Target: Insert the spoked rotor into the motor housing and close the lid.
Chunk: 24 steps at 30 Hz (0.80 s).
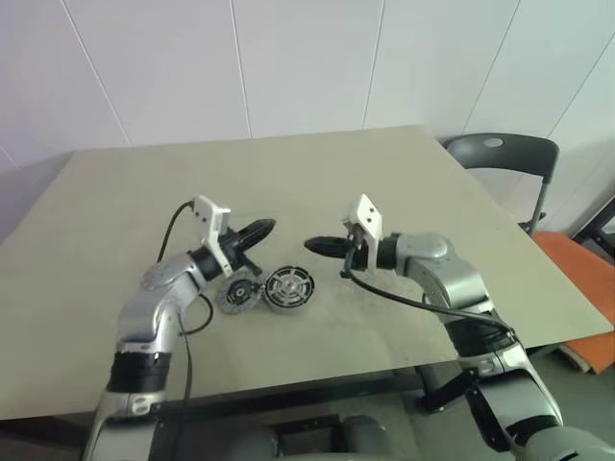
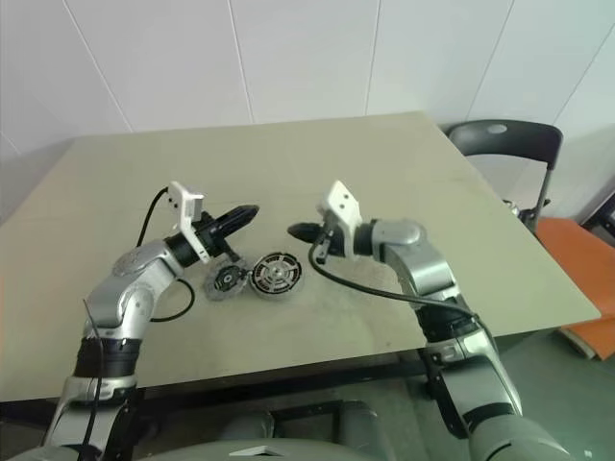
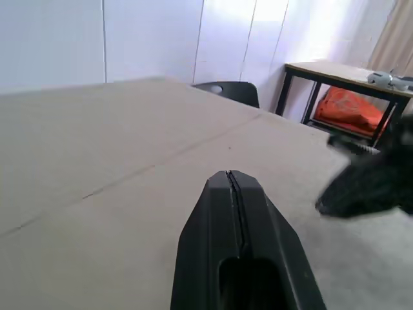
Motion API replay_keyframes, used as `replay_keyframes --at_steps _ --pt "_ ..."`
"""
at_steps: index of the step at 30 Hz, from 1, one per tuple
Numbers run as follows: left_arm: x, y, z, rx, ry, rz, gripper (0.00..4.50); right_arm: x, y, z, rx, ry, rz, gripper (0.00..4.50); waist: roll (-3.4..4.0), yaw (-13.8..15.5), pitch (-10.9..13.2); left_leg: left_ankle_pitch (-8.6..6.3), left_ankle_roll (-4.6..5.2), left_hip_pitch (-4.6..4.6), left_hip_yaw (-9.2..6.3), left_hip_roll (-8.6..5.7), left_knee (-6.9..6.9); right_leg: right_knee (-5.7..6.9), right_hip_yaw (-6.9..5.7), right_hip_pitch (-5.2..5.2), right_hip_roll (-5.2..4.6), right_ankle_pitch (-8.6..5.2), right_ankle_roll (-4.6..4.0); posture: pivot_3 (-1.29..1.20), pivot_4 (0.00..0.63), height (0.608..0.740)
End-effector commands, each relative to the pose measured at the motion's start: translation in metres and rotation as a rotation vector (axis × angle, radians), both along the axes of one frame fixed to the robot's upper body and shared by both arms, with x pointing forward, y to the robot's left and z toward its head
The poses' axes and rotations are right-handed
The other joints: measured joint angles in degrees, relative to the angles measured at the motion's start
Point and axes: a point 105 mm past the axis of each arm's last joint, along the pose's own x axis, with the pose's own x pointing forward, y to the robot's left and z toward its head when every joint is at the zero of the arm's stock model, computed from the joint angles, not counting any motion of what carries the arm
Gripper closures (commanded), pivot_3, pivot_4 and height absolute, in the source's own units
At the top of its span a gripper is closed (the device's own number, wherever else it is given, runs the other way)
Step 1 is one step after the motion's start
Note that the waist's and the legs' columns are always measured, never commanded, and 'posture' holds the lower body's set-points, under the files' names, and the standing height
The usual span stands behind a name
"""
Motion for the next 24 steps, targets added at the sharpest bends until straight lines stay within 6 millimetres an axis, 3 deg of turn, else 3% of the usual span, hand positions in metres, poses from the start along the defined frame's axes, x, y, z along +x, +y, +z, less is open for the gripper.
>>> replay_keyframes --at_steps 1,6,11,14,17,24 --pt "-0.02 0.015 0.002 0.055 -0.06 -0.016 4.48 -0.014 0.014 0.015 -0.133 -0.138 0.158 4.5 0.0 0.19 0.0 0.0 0.0 -0.04 -0.04 0.0 -0.01 0.0 0.0 -0.04 0.0 -0.01 -0.01 0.0 0.0 0.74" --pt "-0.052 0.039 -0.001 0.085 -0.052 -0.009 4.48 -0.025 0.005 -0.001 -0.474 -0.242 0.364 4.5 0.01 0.5 0.05 -0.01 0.02 -0.1 -0.05 -0.04 0.08 -0.06 -0.11 0.01 -0.03 -0.07 -0.11 0.0 0.0 0.74" --pt "-0.074 0.043 0.0 0.121 -0.039 -0.027 4.48 -0.022 -0.014 -0.012 -0.713 -0.337 0.478 4.5 0.05 0.31 0.08 -0.01 0.02 0.03 -0.06 -0.01 0.1 -0.13 -0.13 0.19 -0.02 -0.27 -0.02 0.0 0.0 0.74" --pt "-0.094 0.04 -0.011 0.14 0.037 -0.091 4.5 -0.024 -0.022 -0.015 -0.817 -0.369 0.557 3.95 0.11 0.2 0.11 -0.01 0.03 0.02 -0.06 0.02 0.08 -0.15 -0.13 0.18 -0.02 -0.27 -0.02 0.0 0.0 0.74" --pt "-0.111 0.036 -0.03 0.189 0.115 -0.136 4.5 -0.022 -0.031 -0.018 -0.926 -0.417 0.614 2.96 0.24 0.17 0.19 -0.02 0.04 0.02 -0.04 0.05 0.05 -0.15 -0.12 0.15 0.0 -0.27 -0.03 0.0 0.0 0.74" --pt "-0.11 0.04 -0.032 0.17 0.125 -0.087 4.5 -0.007 -0.02 -0.01 -1.007 -0.574 0.633 0.57 0.29 0.29 0.25 -0.01 0.02 0.1 -0.05 0.08 0.12 -0.09 -0.15 0.23 0.02 -0.29 -0.06 0.0 0.0 0.74"
